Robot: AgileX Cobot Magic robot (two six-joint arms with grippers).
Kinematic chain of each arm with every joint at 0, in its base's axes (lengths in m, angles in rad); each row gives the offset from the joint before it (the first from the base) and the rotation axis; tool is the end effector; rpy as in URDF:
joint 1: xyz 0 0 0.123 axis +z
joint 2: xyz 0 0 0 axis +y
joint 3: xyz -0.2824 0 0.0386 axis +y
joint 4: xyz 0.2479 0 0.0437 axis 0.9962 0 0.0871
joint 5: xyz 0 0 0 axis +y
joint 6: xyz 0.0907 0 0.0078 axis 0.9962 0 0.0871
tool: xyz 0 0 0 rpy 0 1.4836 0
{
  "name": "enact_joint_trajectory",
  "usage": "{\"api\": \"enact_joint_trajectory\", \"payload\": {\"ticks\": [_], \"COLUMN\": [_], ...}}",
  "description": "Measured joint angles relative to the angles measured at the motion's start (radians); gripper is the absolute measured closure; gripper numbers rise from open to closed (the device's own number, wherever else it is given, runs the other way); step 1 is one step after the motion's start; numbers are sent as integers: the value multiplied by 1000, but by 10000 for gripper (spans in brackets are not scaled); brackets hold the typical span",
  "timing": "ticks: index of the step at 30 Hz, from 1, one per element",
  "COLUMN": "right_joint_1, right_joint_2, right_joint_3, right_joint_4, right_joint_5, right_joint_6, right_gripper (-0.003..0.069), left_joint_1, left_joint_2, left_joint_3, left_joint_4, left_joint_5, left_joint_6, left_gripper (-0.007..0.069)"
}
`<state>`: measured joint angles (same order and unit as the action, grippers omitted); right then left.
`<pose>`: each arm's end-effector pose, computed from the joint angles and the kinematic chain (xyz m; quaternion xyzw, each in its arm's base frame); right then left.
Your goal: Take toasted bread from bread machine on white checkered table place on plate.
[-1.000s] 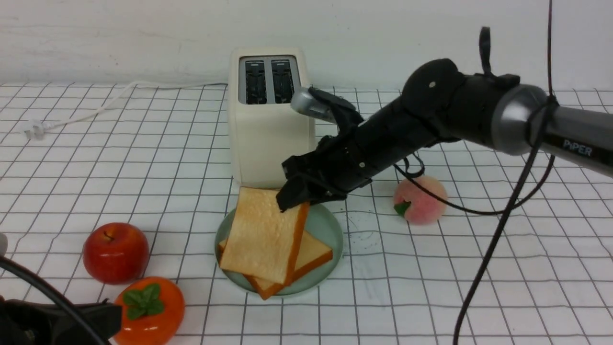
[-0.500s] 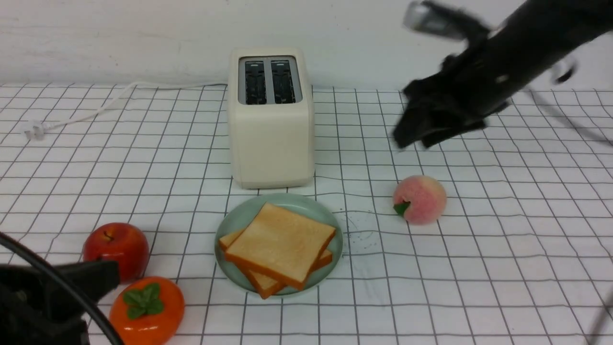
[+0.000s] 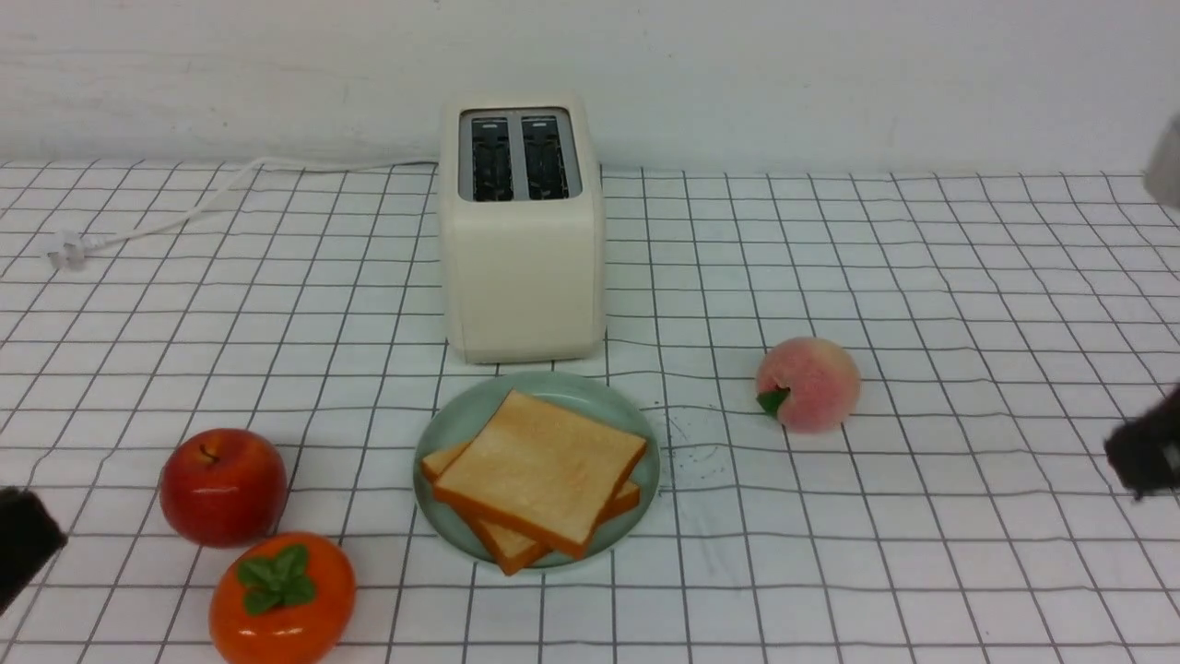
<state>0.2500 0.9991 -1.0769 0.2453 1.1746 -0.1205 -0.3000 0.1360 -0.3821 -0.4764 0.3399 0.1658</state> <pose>0.1610 0.0622 0.3696 -0.1618 0.9400 0.1391 0.2664 0.0390 -0.0267 0.3048 0.0595 0.6944 -0.2580 0.6691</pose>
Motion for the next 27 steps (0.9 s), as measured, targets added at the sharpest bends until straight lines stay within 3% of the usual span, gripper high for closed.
{"api": "enact_joint_trajectory", "payload": {"ticks": [7, 19, 27], "right_joint_1": [0, 0, 0], "right_joint_2": [-264, -454, -454], "right_joint_3": [314, 688, 718], "right_joint_4": [-1, 5, 5], "right_joint_5": [-165, -809, -822], "right_joint_6": [48, 225, 232], "right_gripper": [662, 655, 645], "left_joint_1": [0, 0, 0], "left_joint_2": [-135, -137, -137], "left_joint_3": [150, 242, 242], "left_joint_4": [0, 0, 0], "left_joint_5": [-85, -70, -66], "left_joint_6": [-1, -1, -1], "left_gripper": [638, 638, 638]}}
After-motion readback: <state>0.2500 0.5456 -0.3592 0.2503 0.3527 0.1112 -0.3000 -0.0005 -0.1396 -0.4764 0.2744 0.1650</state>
